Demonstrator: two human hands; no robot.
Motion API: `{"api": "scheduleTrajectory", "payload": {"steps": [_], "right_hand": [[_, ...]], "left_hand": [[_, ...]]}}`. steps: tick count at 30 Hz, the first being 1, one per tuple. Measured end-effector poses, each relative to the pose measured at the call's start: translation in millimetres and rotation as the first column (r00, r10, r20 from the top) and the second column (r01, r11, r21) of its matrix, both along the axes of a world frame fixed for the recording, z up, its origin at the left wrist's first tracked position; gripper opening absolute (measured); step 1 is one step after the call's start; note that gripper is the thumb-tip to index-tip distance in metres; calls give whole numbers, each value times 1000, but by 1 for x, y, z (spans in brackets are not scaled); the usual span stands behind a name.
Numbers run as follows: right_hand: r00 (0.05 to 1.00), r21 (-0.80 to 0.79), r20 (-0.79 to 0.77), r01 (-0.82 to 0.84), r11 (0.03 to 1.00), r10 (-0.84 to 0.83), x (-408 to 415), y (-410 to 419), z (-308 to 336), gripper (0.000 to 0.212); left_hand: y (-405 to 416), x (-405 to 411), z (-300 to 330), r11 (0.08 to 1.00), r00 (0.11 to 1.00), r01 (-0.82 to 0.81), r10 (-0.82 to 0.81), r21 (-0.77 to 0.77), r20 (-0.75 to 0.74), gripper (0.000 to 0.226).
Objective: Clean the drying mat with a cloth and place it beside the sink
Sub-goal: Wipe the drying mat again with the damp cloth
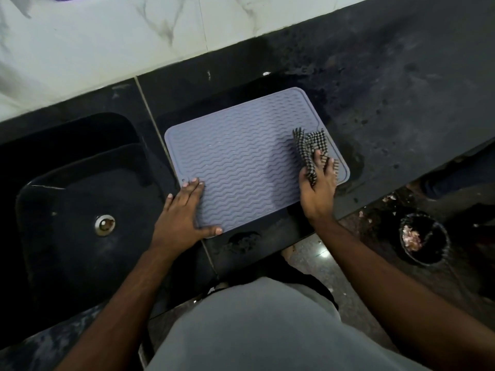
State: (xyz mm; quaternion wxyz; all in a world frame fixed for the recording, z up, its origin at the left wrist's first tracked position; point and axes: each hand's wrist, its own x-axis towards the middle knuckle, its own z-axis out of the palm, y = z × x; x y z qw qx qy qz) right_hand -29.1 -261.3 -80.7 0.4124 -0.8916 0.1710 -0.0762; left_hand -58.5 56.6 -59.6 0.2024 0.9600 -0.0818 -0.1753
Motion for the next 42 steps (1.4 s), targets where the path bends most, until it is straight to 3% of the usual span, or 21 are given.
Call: {"api": "scheduleTrajectory", "payload": {"steps": [4, 11, 15, 26, 31, 34, 38, 40, 42], "right_hand": [[963, -176, -88, -266, 948, 253, -14, 24, -5, 59], [866, -348, -240, -499, 793, 439, -41, 77, -5, 76], [806, -348, -309, -590, 729, 505, -52, 103, -1, 78], [705, -408, -298, -703, 582, 643, -68, 131, 2, 75], [736, -407, -322, -676, 615, 596, -73, 145, 10, 74], [732, -343, -329, -682, 646, 597, -84, 164, 13, 74], [635, -209, -293, -772, 600, 715, -85, 177, 19, 69], [620, -51, -253, -776, 629, 743, -80, 176, 25, 63], [616, 136, -230, -746, 652, 753, -78, 179, 32, 57]], "left_hand": [[1, 2, -3, 1000, 1000, -7, 6, -24, -28, 126], [8, 2, -9, 1000, 999, 25, -25, 3, 23, 126], [10, 0, -11, 999, 998, 30, -31, 22, 59, 126], [30, 2, -6, 990, 990, 134, -135, 45, 28, 133], [42, -10, -8, 994, 994, 109, -109, 7, 31, 136], [39, -10, -7, 993, 988, 105, -110, 55, 105, 133], [38, -9, -9, 991, 982, 94, -107, 92, 154, 104], [38, -12, -6, 996, 987, 82, -84, 21, 135, 111], [39, -16, 0, 988, 993, 45, -29, -147, 114, 116]]}}
